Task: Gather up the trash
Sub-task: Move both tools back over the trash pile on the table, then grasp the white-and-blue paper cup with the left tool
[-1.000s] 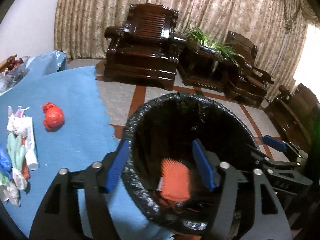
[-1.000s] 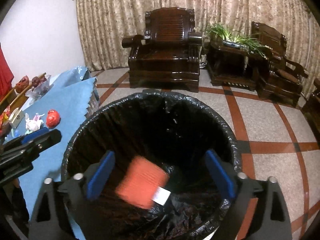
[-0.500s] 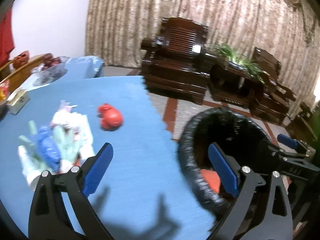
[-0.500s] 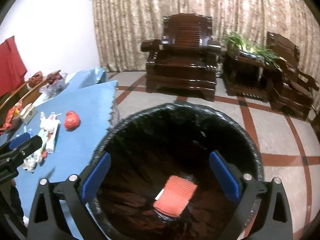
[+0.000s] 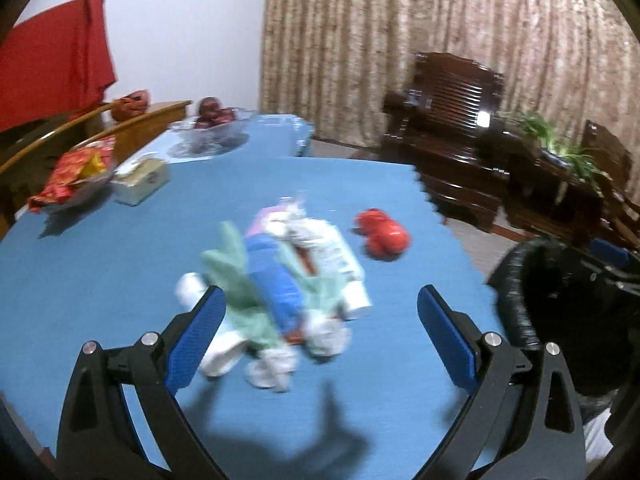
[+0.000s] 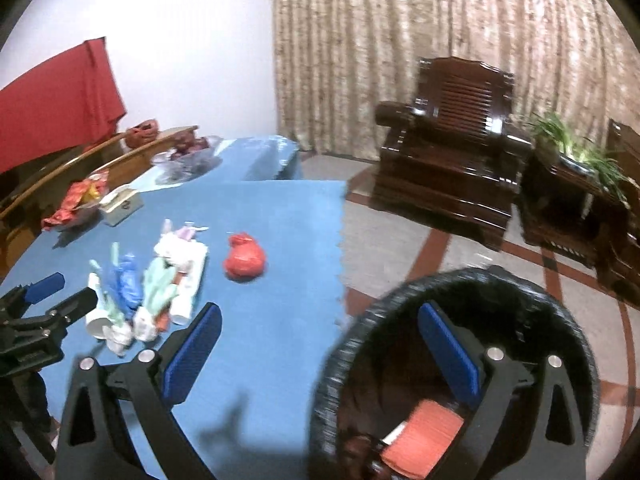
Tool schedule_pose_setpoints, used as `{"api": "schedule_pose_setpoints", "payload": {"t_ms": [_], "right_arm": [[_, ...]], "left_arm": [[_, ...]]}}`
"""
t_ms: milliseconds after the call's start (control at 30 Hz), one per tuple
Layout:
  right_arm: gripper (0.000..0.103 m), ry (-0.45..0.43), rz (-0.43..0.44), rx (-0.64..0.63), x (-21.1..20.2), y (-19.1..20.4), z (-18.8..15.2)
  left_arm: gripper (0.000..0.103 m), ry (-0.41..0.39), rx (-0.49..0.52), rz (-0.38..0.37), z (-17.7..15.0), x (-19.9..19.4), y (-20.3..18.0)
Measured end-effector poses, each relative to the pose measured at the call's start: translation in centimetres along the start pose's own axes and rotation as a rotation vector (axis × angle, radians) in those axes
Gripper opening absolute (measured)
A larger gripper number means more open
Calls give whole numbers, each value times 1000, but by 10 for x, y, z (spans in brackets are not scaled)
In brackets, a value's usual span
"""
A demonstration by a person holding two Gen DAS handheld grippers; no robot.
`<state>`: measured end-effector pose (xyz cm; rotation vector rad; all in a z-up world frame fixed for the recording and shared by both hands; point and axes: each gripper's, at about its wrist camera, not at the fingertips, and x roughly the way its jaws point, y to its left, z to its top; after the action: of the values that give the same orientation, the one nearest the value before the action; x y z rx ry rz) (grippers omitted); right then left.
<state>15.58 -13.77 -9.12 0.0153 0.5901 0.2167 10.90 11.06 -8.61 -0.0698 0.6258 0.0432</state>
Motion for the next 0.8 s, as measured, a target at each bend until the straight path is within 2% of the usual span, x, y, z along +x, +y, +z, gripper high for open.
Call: {"api": "schedule_pose_setpoints", "payload": {"t_ms": [200,300,400,467,733,800], "right_arm": [[97,-25,50,-24,26,37,0],[97,-19,68,-37,36,48,-3],[97,-11,79,-57,48,59,-6],[96,3,85,-69,58,67,-8],[96,45,87,-78,82,79,-15],[96,53,86,-76,86,80,-17]], "left_arm": [[94,8,-45,101,-11,9,45],[94,28,-62,126,-19,17,60],[92,47,-71,140,-26,26,69],[86,61,-81,135,-30,33,71],[85,101,-100,135,-39,61,72],[82,105,-104,133,-40,65,74]]}}
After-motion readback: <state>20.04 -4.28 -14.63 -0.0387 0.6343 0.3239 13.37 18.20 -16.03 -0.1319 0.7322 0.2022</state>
